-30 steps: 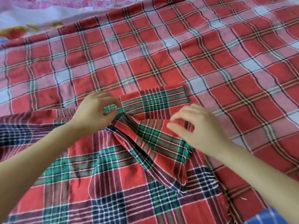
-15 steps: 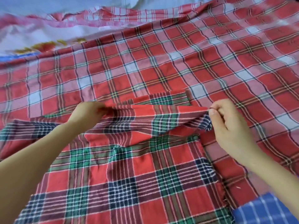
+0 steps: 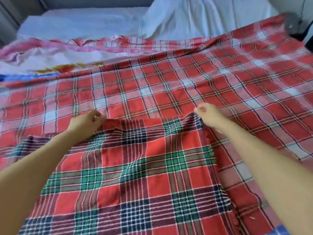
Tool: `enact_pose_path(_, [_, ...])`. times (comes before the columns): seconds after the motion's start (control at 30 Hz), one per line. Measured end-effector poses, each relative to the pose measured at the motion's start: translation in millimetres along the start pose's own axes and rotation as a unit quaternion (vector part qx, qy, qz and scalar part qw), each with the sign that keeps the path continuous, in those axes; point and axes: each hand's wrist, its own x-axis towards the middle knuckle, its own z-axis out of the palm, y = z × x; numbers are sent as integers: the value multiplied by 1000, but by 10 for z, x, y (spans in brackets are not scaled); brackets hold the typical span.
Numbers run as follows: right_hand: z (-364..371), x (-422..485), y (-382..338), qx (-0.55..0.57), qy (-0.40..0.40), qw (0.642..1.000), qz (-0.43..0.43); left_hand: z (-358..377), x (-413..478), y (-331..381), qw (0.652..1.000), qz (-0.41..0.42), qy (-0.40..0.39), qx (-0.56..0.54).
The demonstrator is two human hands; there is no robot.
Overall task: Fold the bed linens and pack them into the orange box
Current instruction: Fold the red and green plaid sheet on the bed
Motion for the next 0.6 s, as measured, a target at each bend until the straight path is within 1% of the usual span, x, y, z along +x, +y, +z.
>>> enact_pose_path(0.07, [182, -35, 104, 26, -52, 997, 42, 125, 14, -122, 995, -20, -67, 67])
enact_pose_path(0.1, [261, -48, 148, 32, -59, 996, 57, 174, 14, -178, 991, -25, -86, 95])
enact_pose_path(0.17, [396, -29, 227, 31, -36, 997, 67, 233, 27, -288, 983, -28, -105, 147])
enact_pose_path(0.23, [456, -13, 230, 21, 26, 998, 55, 266, 65, -388, 974, -12, -105, 199])
enact_pose_path(0.27, [462, 1, 220, 27, 63, 996, 50, 264, 85, -426, 971, 3, -89, 222])
enact_pose_path(0.3, [460, 17, 201, 47, 110, 992, 39, 242, 95, -468, 970, 23, -53, 237])
enact_pose_path(0.33, [446, 33, 182, 77, 155, 985, 28, 212, 101, -521, 972, 49, 11, 231])
enact_pose_path(0.37, [425, 33, 157, 105, 184, 977, 17, 168, 107, -583, 973, 72, 88, 202])
enact_pose_path(0.4, [417, 29, 132, 109, 189, 976, 13, 123, 108, -646, 971, 77, 154, 168])
enact_pose_path(0.43, [423, 17, 100, 80, 169, 982, 16, 90, 99, -714, 972, 65, 171, 148])
enact_pose_path(0.5, [513, -30, 9, -46, 112, 991, 63, 72, 73, -862, 976, 28, 127, 172])
enact_pose_path(0.53, [560, -65, -74, -127, 111, 982, 84, 86, 67, -943, 980, 11, 105, 171])
enact_pose_path(0.57, [589, -112, -204, -221, 128, 963, 83, 88, 57, -1004, 983, -5, 98, 153])
enact_pose_path(0.6, [625, -155, -333, -308, 146, 939, 51, 97, 38, -1076, 984, -24, 110, 139])
